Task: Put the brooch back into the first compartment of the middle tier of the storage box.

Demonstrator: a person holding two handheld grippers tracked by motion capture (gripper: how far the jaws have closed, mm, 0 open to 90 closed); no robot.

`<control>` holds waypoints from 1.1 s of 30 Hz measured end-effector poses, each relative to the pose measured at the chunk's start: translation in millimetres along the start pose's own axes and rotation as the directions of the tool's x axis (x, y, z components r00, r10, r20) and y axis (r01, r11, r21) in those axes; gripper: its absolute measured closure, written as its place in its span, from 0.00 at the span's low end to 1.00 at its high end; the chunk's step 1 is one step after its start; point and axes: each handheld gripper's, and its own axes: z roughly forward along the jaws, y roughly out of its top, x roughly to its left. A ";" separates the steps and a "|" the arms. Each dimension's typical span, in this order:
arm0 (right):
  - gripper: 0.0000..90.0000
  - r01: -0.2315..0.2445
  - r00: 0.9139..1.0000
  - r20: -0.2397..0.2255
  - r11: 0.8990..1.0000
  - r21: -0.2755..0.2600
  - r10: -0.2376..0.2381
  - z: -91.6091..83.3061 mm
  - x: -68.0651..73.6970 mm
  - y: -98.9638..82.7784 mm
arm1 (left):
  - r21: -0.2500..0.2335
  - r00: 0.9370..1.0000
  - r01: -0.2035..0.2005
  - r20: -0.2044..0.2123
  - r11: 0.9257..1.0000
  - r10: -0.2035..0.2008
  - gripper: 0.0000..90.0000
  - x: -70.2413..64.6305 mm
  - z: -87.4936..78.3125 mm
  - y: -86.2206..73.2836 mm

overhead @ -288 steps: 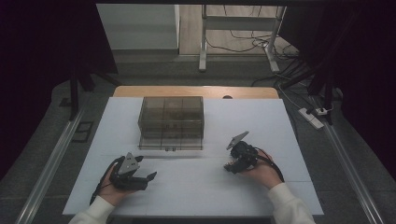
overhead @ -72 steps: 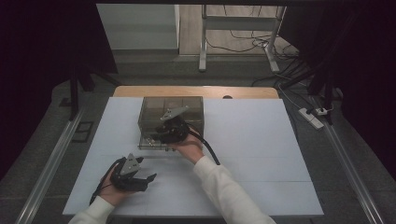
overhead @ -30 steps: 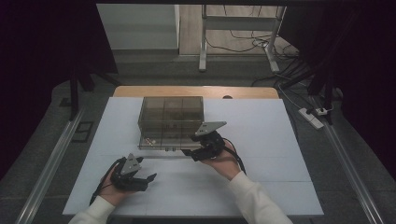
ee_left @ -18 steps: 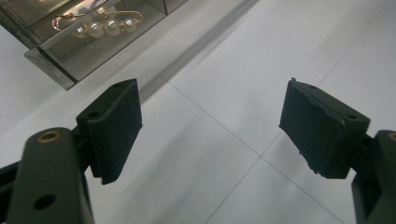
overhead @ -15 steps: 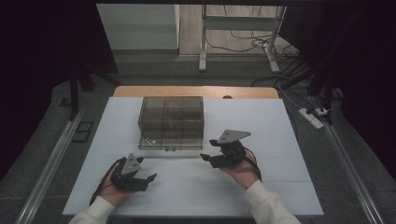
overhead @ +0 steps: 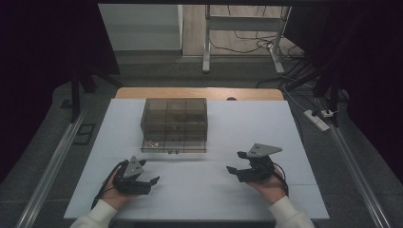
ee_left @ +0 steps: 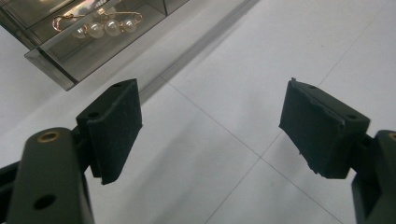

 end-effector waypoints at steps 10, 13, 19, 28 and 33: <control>0.28 -0.020 0.999 0.039 1.000 -0.009 0.020 -19.7 -7.8 -22.8 | -0.010 1.000 0.006 -0.006 1.000 -0.006 0.23 1.4 -1.6 0.0; 0.27 -0.026 0.999 0.047 1.000 -0.013 0.027 -24.5 -8.9 -28.8 | -0.019 1.000 0.009 -0.012 1.000 -0.009 0.23 1.7 -2.9 -0.1; 0.26 -0.047 0.997 0.068 0.999 -0.020 0.048 -33.7 -13.8 -39.9 | -0.040 1.000 0.015 -0.016 0.999 -0.015 0.23 2.2 -4.7 0.3; 0.25 -0.060 0.995 0.078 0.998 -0.015 0.061 -38.4 -18.6 -48.2 | -0.081 0.999 0.028 -0.018 0.996 -0.030 0.23 2.6 -5.3 7.2; 0.25 -0.057 0.995 0.079 0.998 -0.012 0.058 -38.0 -18.3 -48.4 | -0.088 0.999 0.025 -0.018 0.996 -0.027 0.23 2.0 -5.3 8.3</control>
